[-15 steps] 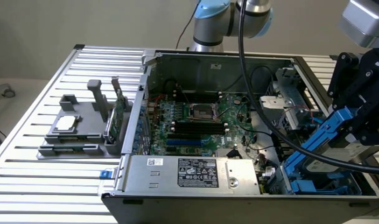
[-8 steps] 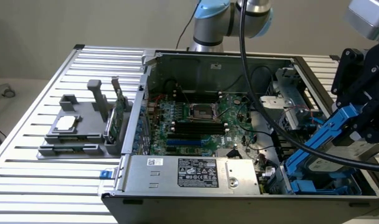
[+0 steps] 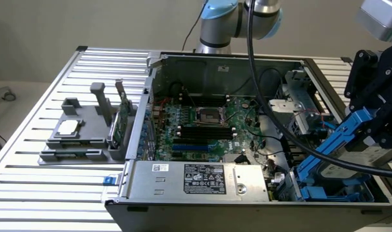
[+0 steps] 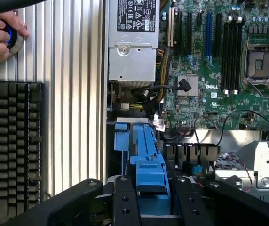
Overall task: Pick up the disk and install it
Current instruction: 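Insert the disk into the insertion slot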
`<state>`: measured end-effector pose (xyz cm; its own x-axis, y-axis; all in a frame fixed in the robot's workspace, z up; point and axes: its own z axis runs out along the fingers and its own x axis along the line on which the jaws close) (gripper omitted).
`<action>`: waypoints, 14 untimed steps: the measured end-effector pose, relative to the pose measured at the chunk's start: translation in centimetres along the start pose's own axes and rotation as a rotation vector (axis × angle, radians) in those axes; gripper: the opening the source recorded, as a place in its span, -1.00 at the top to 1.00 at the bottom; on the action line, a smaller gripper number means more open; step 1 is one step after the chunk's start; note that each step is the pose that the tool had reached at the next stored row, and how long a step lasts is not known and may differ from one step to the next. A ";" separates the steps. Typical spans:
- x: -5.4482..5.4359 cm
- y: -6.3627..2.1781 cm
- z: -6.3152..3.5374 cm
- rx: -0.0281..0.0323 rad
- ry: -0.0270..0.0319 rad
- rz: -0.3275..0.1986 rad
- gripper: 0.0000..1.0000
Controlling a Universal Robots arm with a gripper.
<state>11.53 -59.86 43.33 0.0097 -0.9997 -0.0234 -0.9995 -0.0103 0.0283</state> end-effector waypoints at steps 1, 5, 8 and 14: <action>0.0 0.03 0.02 0.0034 -0.0001 0.002 0.34; 0.0 0.14 0.08 0.0054 0.0001 0.011 0.34; 0.0 0.21 0.17 0.0066 0.0001 0.015 0.34; 0.1 0.29 0.44 0.0071 -0.0002 0.020 0.34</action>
<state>11.23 -59.96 42.90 -0.0108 -0.9997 -0.0231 -0.9997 0.0103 0.0216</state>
